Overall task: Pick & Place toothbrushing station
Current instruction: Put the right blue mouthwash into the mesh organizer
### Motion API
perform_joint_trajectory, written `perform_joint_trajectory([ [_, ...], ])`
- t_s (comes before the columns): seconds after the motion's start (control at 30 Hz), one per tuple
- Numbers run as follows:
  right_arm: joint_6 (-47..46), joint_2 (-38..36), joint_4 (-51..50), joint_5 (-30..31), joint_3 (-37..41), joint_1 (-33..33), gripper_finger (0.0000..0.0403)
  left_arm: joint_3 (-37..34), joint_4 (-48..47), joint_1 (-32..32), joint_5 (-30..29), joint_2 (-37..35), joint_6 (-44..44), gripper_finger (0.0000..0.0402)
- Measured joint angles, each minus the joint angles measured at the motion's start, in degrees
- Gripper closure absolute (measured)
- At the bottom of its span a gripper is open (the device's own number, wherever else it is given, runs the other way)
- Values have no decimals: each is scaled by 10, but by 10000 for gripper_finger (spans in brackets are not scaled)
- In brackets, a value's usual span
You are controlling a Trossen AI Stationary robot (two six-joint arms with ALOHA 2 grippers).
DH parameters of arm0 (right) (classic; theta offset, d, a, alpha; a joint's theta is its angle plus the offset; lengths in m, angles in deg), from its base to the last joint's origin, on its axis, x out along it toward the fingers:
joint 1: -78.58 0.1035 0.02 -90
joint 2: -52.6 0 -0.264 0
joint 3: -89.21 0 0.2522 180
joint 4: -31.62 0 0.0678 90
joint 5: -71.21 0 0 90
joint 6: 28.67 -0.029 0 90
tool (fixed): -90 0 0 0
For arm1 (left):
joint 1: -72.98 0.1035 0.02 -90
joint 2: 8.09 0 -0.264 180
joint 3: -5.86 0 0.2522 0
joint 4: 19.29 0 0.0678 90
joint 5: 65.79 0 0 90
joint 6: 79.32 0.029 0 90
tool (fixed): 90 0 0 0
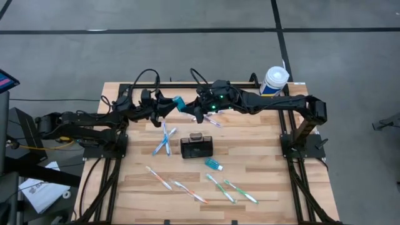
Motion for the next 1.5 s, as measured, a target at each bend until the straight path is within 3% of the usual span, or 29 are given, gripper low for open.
perform_joint_trajectory([
  [0.17, 0, 0, 2, -5, 0, 0, 332, -1, 7, 9, 5, -1, 0, 302],
  [0.4, 0, 0, 11, -13, 0, 0, 332, -1, 12, 12, 6, 3, 0, 366],
  [0.5, -4, 0, 15, -24, 0, -1, 323, -1, 12, 12, 5, 3, 2, 370],
  [0.77, -40, -5, 28, -80, 0, -7, 133, -1, 7, 12, 21, 5, 3, 382],
  [0.87, -28, -17, 28, -69, -1, -13, 92, -1, 4, 12, 34, 5, -26, 387],
  [0.97, -12, -34, 31, -66, -5, -23, 84, -3, -5, 14, 37, 6, -120, 389],
  [1.17, 68, -66, -10, -47, -3, -35, 105, -11, -12, 34, 43, 6, -424, 389],
  [1.33, 183, -89, -40, -41, -3, -30, 116, -14, 29, 34, 92, 5, -656, 389],
  [1.5, 328, -90, -63, 13, -2, -5, 117, -14, 45, 24, 129, 4, -834, 388],
])
